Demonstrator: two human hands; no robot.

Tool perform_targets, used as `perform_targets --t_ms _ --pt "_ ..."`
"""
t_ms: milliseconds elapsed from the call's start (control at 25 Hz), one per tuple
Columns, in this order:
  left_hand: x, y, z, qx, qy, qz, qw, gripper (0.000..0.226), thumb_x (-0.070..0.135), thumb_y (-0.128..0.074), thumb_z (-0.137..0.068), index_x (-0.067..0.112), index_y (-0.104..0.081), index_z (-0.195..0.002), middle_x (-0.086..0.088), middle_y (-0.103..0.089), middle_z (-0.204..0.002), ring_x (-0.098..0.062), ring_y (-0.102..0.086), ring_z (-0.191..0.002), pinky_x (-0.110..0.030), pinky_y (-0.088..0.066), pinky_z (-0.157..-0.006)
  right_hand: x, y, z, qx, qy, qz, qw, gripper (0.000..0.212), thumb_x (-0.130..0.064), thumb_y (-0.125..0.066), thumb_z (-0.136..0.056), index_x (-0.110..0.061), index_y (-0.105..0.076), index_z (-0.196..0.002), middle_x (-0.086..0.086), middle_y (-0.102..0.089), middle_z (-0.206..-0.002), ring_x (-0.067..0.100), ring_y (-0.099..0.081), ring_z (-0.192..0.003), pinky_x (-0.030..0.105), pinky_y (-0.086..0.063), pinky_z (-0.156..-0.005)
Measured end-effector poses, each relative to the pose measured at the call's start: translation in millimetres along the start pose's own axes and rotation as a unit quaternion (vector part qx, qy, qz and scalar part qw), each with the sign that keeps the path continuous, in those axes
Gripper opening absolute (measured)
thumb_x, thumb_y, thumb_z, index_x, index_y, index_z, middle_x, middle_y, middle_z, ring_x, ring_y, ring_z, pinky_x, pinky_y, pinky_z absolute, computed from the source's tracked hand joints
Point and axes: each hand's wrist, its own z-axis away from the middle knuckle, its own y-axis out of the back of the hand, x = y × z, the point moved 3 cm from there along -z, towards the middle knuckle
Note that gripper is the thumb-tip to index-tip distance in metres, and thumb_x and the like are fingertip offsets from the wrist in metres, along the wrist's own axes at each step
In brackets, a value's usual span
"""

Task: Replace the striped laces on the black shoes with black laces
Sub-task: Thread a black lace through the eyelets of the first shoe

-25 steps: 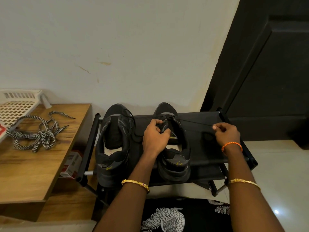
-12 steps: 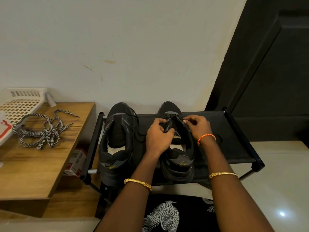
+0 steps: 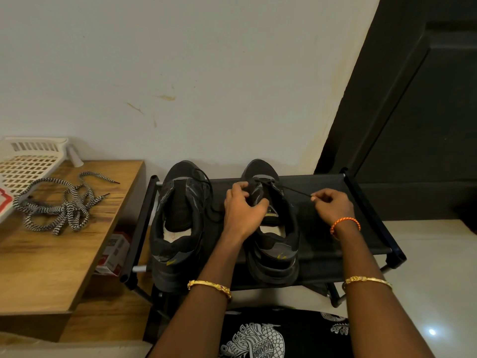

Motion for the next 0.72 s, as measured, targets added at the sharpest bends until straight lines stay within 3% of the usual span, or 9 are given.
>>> perform_targets --t_ms 80,160,240,360,440,520,600,720 --pt "0 3 -6 -0.007 0.015 0.036 0.999 0.064 0.058 -0.058 -0.074 0.026 -0.045 -0.128 0.005 -0.039 -0.122 -0.018 -0.042 -0.122 -0.039 -0.035 -0.107 -11 -9 2 -0.025 0.016 -0.052 0.998 0.019 -0.014 -0.067 -0.085 -0.015 -0.068 -0.104 -0.001 -0.064 -0.096 0.016 -0.059 -0.097 0.025 -0.042 -0.087" --pt "-3 6 -14 0.017 0.033 0.040 0.999 0.051 0.057 -0.056 -0.083 0.022 -0.056 -0.120 0.002 -0.046 -0.124 -0.019 -0.047 -0.120 -0.041 -0.037 -0.107 -23 -21 6 -0.066 0.041 -0.080 0.994 0.026 -0.018 -0.067 -0.086 -0.013 -0.065 -0.112 -0.005 -0.062 -0.097 0.010 -0.056 -0.094 0.024 -0.042 -0.088" --pt "-5 5 -20 0.047 0.046 0.063 0.996 0.032 0.041 -0.066 -0.085 0.014 -0.066 -0.101 -0.004 -0.063 -0.108 -0.020 -0.061 -0.103 -0.038 -0.050 -0.093 -35 -36 11 -0.099 0.071 -0.074 0.990 0.021 -0.019 -0.065 -0.088 -0.013 -0.068 -0.108 -0.007 -0.062 -0.091 0.008 -0.055 -0.090 0.025 -0.043 -0.086" --pt "-4 -1 -24 0.054 0.041 0.118 0.991 0.016 0.025 -0.069 -0.086 0.010 -0.067 -0.081 -0.011 -0.070 -0.090 -0.021 -0.067 -0.085 -0.039 -0.055 -0.084 -42 -47 12 -0.069 0.091 -0.057 0.992 0.006 -0.017 -0.064 -0.088 -0.015 -0.069 -0.089 -0.007 -0.062 -0.080 0.007 -0.055 -0.081 0.023 -0.044 -0.078" --pt "-5 -4 -28 0.066 0.030 0.086 0.994 0.021 0.023 -0.061 -0.091 0.004 -0.065 -0.084 -0.018 -0.066 -0.100 -0.026 -0.064 -0.089 -0.037 -0.053 -0.086 -41 -47 9 -0.036 0.088 -0.045 0.994 0.006 -0.015 -0.065 -0.088 -0.015 -0.068 -0.082 -0.006 -0.062 -0.076 0.007 -0.056 -0.077 0.022 -0.043 -0.075" --pt "-7 -4 -29 0.095 0.031 0.058 0.993 0.020 0.023 -0.056 -0.095 0.006 -0.060 -0.084 -0.014 -0.059 -0.108 -0.020 -0.059 -0.088 -0.027 -0.046 -0.080 -38 -49 9 -0.012 0.076 -0.036 0.996 0.010 -0.014 -0.064 -0.088 -0.017 -0.067 -0.079 -0.006 -0.062 -0.074 0.009 -0.056 -0.075 0.023 -0.042 -0.073" --pt "-5 -3 -27 0.125 0.029 0.051 0.990 0.021 0.020 -0.055 -0.095 0.017 -0.051 -0.075 -0.005 -0.051 -0.104 -0.005 -0.049 -0.077 -0.015 -0.035 -0.073 -36 -51 9 0.005 0.064 -0.030 0.997 0.014 -0.014 -0.064 -0.088 -0.020 -0.064 -0.075 -0.009 -0.060 -0.070 0.007 -0.056 -0.072 0.022 -0.042 -0.071" --pt "-6 -2 -26 0.140 0.034 0.051 0.988 0.027 0.019 -0.054 -0.096 0.022 -0.044 -0.070 -0.001 -0.047 -0.100 -0.005 -0.044 -0.074 -0.015 -0.033 -0.072 -37 -51 10 0.013 0.060 -0.031 0.998 0.017 -0.014 -0.065 -0.088 -0.022 -0.063 -0.073 -0.011 -0.059 -0.068 0.007 -0.056 -0.071 0.020 -0.041 -0.068"
